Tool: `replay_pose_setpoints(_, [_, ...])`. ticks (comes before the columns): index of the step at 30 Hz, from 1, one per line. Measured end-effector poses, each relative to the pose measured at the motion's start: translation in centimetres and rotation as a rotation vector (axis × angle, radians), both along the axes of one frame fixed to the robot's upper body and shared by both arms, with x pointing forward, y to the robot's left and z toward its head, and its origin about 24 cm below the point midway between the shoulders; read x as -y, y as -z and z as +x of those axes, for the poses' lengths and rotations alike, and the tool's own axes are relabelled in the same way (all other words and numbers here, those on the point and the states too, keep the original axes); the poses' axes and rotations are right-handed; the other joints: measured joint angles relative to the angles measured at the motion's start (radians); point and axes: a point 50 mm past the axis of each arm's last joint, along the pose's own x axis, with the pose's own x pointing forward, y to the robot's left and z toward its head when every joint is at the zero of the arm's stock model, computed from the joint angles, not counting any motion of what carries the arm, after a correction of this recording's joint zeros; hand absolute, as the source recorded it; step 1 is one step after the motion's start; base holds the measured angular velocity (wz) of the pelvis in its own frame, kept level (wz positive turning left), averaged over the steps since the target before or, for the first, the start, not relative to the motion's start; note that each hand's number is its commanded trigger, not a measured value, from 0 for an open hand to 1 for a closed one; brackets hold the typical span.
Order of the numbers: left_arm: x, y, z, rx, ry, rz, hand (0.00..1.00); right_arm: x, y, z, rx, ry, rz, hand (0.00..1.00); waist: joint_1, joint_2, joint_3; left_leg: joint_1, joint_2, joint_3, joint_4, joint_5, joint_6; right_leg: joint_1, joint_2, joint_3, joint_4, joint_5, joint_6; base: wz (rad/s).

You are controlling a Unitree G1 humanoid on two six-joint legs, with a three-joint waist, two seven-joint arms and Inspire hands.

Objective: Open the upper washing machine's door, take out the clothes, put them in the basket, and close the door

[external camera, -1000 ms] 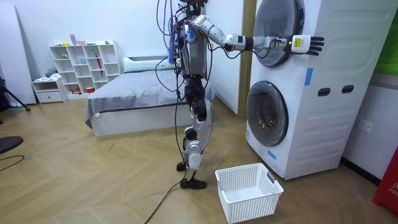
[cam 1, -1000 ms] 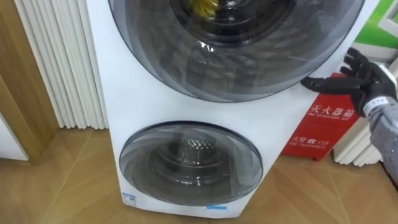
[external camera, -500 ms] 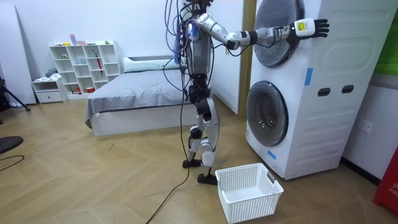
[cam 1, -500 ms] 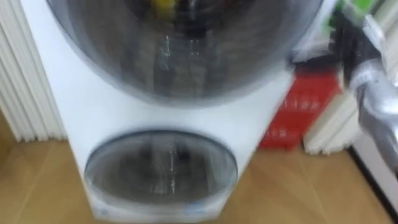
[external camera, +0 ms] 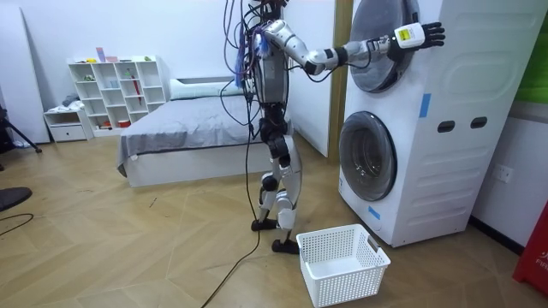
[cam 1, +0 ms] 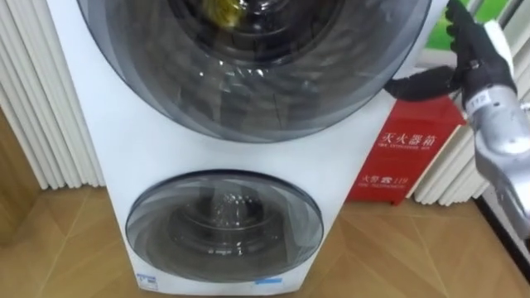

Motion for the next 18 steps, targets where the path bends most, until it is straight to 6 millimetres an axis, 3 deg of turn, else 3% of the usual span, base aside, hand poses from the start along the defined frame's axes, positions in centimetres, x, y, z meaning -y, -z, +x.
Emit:
replay_pose_setpoints(7, [0.1, -0.1, 0.4, 0.021, -0.005, 0.008, 0.00, -0.8, 0.4, -1.4, 0.035, -0.013, -0.002, 0.00, -0.013, 0.001, 0.0005, 0.002, 0.002, 0.002, -0.013, 0.000, 0.000, -0.001, 0.003, 0.000, 0.001, -0.005, 0.003, -0.01])
replay_pose_setpoints(15, [0.2, -0.2, 0.8, 0.041, 0.005, 0.023, 0.00, -1.3, 0.2, -1.7, 0.053, -0.022, -0.001, 0.00, -0.013, 0.010, 0.0011, 0.009, 0.009, 0.022, -0.015, -0.001, -0.002, -0.002, 0.010, 0.011, 0.002, -0.005, -0.003, -0.04])
replay_pose_setpoints(18, [0.2, -0.2, 0.7, 0.040, 0.001, 0.023, 0.00, -1.6, 0.8, -2.8, 0.059, -0.038, -0.003, 0.00, -0.014, 0.017, 0.0023, 0.012, 0.010, 0.023, -0.014, -0.001, -0.002, 0.001, 0.011, 0.014, 0.000, -0.006, -0.004, 0.00])
